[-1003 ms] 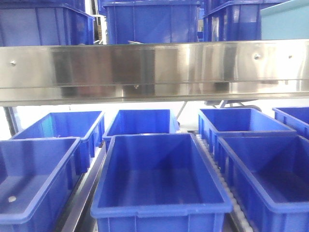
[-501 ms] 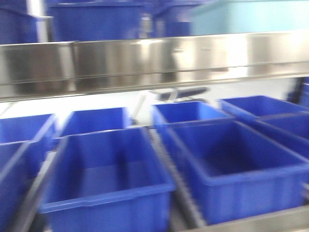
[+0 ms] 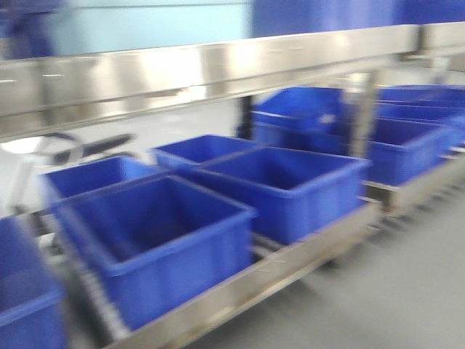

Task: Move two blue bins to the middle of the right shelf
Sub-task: 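Back the base away from the shelf holding the bin, then drive the base across the floor to the other shelf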

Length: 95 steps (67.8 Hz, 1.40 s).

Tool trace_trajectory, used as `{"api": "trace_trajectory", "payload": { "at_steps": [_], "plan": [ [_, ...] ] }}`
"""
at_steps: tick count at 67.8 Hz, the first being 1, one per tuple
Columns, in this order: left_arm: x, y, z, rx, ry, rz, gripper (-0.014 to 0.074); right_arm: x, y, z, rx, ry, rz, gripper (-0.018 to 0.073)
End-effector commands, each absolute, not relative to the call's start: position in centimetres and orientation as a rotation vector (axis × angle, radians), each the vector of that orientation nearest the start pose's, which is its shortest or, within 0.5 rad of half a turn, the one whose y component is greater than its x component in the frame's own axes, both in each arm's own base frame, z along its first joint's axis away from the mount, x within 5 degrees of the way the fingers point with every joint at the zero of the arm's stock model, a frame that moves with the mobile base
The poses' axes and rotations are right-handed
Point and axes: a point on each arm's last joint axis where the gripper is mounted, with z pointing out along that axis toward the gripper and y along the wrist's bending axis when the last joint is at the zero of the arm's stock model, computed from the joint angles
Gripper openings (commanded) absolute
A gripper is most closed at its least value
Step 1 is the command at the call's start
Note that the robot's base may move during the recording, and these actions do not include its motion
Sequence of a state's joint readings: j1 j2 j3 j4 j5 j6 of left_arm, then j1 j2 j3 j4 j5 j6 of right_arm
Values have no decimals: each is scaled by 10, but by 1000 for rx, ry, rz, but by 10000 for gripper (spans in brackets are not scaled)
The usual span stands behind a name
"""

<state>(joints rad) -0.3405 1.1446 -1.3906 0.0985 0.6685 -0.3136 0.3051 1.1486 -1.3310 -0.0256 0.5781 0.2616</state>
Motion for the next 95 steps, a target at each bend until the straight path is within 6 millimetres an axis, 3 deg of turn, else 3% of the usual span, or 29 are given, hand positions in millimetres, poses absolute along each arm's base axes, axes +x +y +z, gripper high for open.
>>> {"api": "trace_trajectory", "payload": {
  "at_steps": [1,95],
  "plan": [
    [216,-69,483,62,1819,-331,-111,229,65,461,-63,1862,305,-165],
    [216,-69,483,61,1819,-329,-111,229,65,461,-63,1858,306,-165]
  ]
}}
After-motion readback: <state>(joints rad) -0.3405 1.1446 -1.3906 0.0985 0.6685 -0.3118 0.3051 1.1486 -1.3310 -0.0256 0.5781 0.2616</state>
